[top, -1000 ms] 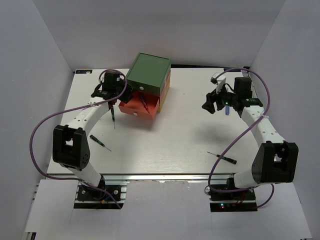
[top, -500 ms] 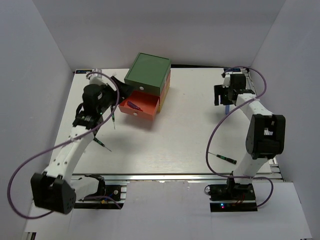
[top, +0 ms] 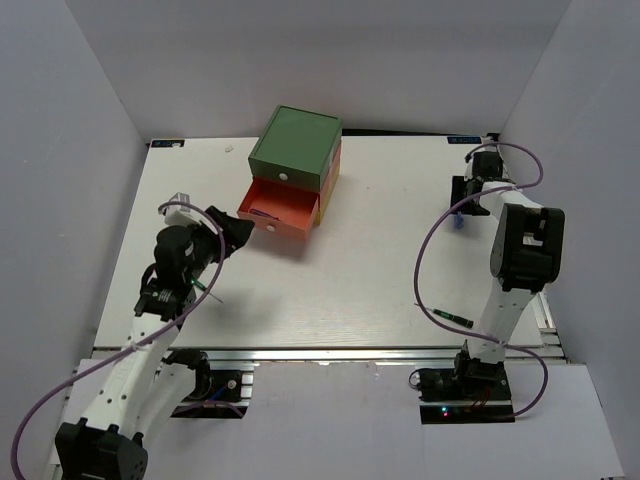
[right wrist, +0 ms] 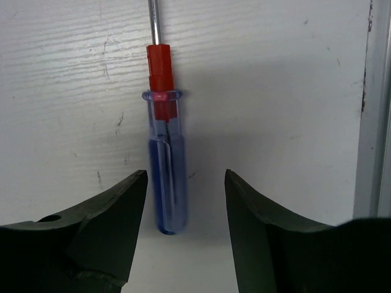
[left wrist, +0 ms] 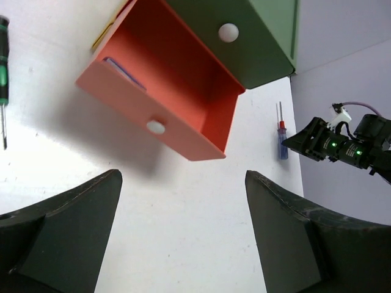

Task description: Sort the tools into containers

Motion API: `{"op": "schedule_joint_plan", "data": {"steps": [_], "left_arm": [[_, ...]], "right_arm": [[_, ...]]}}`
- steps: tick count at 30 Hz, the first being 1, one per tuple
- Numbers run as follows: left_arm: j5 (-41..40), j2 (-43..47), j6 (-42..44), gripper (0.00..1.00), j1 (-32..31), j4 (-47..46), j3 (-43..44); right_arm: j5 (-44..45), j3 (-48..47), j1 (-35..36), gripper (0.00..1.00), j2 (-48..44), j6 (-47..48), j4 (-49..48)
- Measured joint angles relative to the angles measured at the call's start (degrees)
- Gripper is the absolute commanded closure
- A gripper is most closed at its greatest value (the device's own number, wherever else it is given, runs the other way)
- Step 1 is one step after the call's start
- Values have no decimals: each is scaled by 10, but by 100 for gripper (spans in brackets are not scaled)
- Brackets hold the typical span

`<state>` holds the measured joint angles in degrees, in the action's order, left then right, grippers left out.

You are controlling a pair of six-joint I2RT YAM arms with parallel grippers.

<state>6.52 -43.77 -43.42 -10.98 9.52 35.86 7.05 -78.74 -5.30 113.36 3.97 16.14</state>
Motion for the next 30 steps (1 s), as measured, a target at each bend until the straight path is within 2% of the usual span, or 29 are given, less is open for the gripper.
{"op": "schedule_joint_plan", "data": {"steps": [1, 9, 16, 21, 26, 30], "left_arm": [[-3, 13, -5, 7, 0, 9, -9], [-24, 61, -30, 7, 0, 32, -24], [-27, 64, -40, 7, 0, 40, -37], [-25, 64, -48, 7, 0, 34, -45], [-13, 64, -65, 7, 0, 18, -69], [-5, 69, -80, 7, 0, 9, -94]], "right_arm": [[0, -6, 0, 48, 8, 0, 0], [-23, -42, 0, 65, 55, 7, -1], [-32, -44, 0, 67, 56, 13, -1], [-46, -44, -3, 86, 56, 28, 0], [-96, -38, -9, 94, 50, 51, -1], [-175, -8, -10, 100, 4, 77, 8]]}}
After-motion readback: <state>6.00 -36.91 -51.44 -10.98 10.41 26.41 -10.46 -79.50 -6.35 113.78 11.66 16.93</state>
